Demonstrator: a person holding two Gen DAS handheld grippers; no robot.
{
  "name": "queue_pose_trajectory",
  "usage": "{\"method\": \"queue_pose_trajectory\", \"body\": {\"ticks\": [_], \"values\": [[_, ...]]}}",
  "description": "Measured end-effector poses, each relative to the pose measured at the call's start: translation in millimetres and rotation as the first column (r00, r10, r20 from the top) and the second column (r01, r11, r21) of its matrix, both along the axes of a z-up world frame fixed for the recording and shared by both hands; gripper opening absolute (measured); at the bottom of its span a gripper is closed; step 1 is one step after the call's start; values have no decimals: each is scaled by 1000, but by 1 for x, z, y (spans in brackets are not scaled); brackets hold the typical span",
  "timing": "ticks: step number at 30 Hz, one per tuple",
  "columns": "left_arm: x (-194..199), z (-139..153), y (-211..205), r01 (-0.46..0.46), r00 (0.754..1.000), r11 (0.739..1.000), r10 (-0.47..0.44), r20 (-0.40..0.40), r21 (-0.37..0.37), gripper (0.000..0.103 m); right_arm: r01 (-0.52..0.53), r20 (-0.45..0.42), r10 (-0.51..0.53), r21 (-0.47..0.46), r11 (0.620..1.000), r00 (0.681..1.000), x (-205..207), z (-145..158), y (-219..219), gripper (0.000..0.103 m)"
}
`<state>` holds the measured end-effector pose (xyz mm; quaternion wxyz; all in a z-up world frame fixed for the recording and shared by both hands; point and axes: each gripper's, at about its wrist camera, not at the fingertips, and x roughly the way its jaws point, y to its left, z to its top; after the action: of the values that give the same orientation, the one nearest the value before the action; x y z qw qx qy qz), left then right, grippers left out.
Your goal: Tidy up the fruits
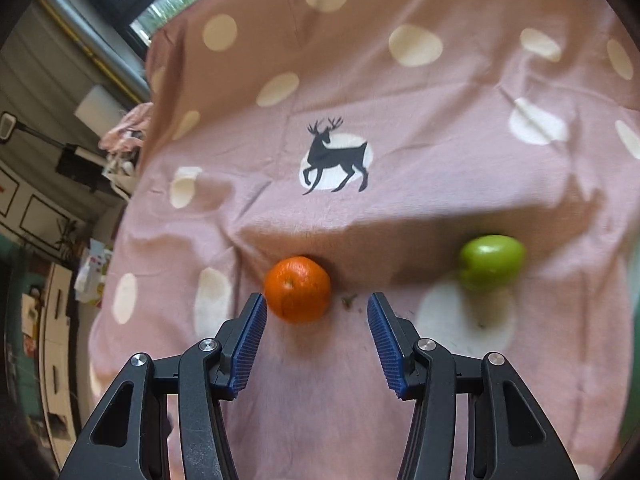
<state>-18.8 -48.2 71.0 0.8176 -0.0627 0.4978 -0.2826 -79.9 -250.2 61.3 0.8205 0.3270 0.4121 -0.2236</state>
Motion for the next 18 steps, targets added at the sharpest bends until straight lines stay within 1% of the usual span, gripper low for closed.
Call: {"method": "queue_pose_trajectory", "body": {"ticks": [2, 5, 6, 8, 9, 10, 13, 16, 18], "values": [[1, 1, 0, 5, 1000, 1000, -5, -5, -9, 73, -7, -3, 8, 3, 1000, 1000, 6, -6, 0, 53], [0, 2, -1, 13, 1000, 1000, -13, -5, -19, 73, -28, 29, 27, 43, 999, 999, 14, -14, -1, 53], [-1, 2, -2, 14, 1000, 1000, -14, -2, -15, 73, -31, 28, 30, 42, 999, 999, 16, -15, -2, 53], [-2, 2, -4, 20, 1000, 1000, -20, 7, -3, 73, -37, 28, 37, 8, 999, 999, 18, -13, 1, 53], [-3, 2, -5, 22, 1000, 1000, -22, 10, 1, 73, -46, 34, 47, -25, 999, 998, 18, -11, 5, 45], [-3, 2, -5, 22, 1000, 1000, -22, 12, 4, 73, -52, 41, 53, -33, 998, 998, 19, -9, 5, 43], [-5, 3, -5, 21, 1000, 1000, -21, 17, 5, 73, -56, 25, 57, -50, 997, 998, 17, -8, 8, 41], [-7, 4, -6, 33, 999, 999, -33, 22, -3, 73, -59, 32, 60, -45, 997, 998, 5, -2, 8, 41], [-10, 5, -8, 40, 999, 999, -40, 18, -10, 73, -58, 61, 60, -32, 998, 996, -16, 10, 9, 41]]}}
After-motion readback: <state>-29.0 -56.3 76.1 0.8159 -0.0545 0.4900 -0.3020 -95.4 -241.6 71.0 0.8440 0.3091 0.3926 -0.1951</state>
